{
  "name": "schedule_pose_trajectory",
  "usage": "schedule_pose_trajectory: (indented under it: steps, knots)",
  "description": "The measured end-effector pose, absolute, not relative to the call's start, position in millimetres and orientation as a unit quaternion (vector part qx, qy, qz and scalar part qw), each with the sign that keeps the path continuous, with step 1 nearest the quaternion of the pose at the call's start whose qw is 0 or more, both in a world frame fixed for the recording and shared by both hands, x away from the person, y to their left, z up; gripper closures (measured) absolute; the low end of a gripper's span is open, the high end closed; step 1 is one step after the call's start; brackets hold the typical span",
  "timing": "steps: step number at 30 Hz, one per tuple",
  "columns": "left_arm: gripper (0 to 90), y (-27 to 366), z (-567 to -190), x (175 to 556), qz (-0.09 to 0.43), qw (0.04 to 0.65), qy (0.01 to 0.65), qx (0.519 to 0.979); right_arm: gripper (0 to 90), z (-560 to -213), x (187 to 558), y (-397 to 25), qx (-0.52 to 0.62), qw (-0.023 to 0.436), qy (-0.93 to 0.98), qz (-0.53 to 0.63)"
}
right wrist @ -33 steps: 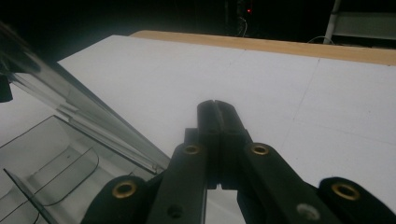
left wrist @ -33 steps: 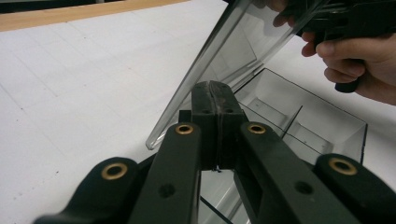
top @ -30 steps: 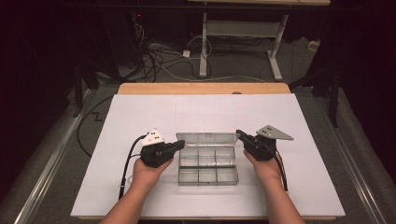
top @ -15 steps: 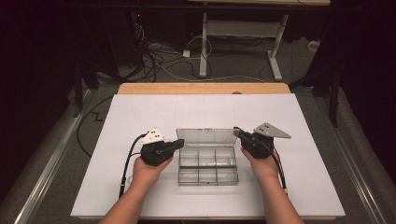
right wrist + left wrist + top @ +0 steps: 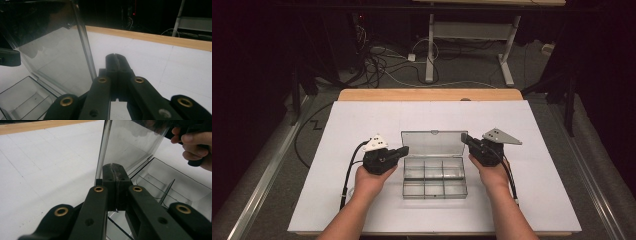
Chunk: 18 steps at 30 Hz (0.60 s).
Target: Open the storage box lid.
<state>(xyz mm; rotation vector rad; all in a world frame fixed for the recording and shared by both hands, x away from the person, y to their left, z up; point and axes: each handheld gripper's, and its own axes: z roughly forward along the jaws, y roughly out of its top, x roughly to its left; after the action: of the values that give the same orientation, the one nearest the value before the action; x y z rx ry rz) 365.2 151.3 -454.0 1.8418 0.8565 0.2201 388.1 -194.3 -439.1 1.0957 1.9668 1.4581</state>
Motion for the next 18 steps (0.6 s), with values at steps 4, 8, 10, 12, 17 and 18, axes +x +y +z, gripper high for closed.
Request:
schedule_pose_trajectory:
  steps: [4, 8, 10, 12, 17, 18]
  knots:
    - [87.3, 154.2, -453.7, 362.1, 0.093, 0.519, 0.355, 0.772, 90.0, -440.3, 390.2, -194.2, 0.399, 0.226, 0.714, 0.529]
    - [87.3, 164.0, -455.0, 357.1, 0.102, 0.520, 0.366, 0.765, 90.0, -441.1, 391.3, -194.1, 0.401, 0.226, 0.714, 0.527]
    - [87.4, 169.9, -456.6, 360.0, 0.110, 0.506, 0.392, 0.761, 90.0, -441.2, 391.6, -193.9, 0.403, 0.225, 0.714, 0.527]
    - [87.4, 175.2, -457.9, 365.7, 0.114, 0.500, 0.408, 0.755, 90.0, -441.4, 392.2, -193.8, 0.404, 0.226, 0.714, 0.525]
    - [87.4, 172.8, -451.6, 382.2, 0.115, 0.512, 0.413, 0.744, 90.0, -441.9, 394.9, -193.4, 0.406, 0.226, 0.714, 0.523]
    - [87.4, 170.8, -450.1, 385.8, 0.113, 0.516, 0.413, 0.742, 90.0, -442.1, 395.5, -193.3, 0.406, 0.226, 0.714, 0.523]
